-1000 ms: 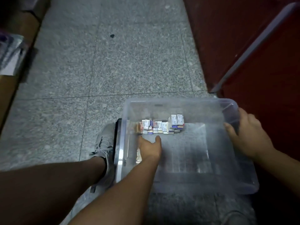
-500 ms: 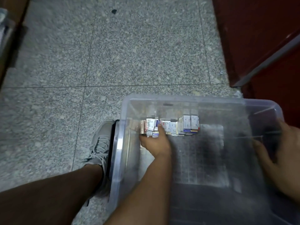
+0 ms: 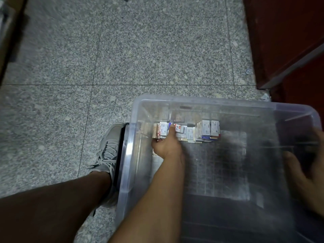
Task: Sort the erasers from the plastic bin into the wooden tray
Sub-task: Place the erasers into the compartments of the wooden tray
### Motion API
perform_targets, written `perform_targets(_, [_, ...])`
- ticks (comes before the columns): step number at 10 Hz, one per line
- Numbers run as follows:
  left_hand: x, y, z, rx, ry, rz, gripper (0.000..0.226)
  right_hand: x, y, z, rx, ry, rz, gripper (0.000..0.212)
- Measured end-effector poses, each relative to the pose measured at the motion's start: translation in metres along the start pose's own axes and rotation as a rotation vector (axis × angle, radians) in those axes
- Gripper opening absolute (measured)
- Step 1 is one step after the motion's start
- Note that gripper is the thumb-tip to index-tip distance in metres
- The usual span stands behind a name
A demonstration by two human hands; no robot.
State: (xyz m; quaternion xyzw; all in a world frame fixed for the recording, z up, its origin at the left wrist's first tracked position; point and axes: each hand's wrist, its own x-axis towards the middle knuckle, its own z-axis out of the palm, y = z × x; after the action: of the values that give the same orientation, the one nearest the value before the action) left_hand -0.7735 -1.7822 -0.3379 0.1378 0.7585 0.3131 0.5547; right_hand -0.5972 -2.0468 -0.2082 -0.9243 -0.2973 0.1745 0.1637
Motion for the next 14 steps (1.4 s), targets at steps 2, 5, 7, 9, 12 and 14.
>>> perform_targets(2, [-0.008, 0.008, 0.007, -0.052, 0.029, -0.023, 0.067, -0.004, -0.026, -0.001, 0.04, -0.04, -0.006, 0.062])
perform_targets(5, [-0.006, 0.009, 0.01, -0.07, 0.012, -0.024, 0.07, 0.012, 0.049, 0.025, 0.042, 0.009, 0.066, 0.069])
perform_targets(7, [-0.003, 0.008, 0.009, -0.129, 0.001, -0.063, 0.058, 0.016, 0.089, 0.042, 0.078, -0.086, 0.055, 0.083])
perform_targets(9, [-0.002, 0.01, 0.007, -0.258, -0.014, -0.123, 0.03, 0.013, 0.076, 0.039, 0.12, -0.108, 0.094, 0.075])
perform_targets(12, [-0.005, 0.016, 0.004, -0.278, -0.027, -0.17, 0.029, 0.01, 0.037, 0.024, 0.084, -0.022, 0.054, 0.075])
perform_targets(14, [-0.005, 0.014, 0.004, -0.301, 0.014, -0.105, 0.043, 0.012, 0.025, 0.022, 0.027, 0.031, 0.032, 0.076])
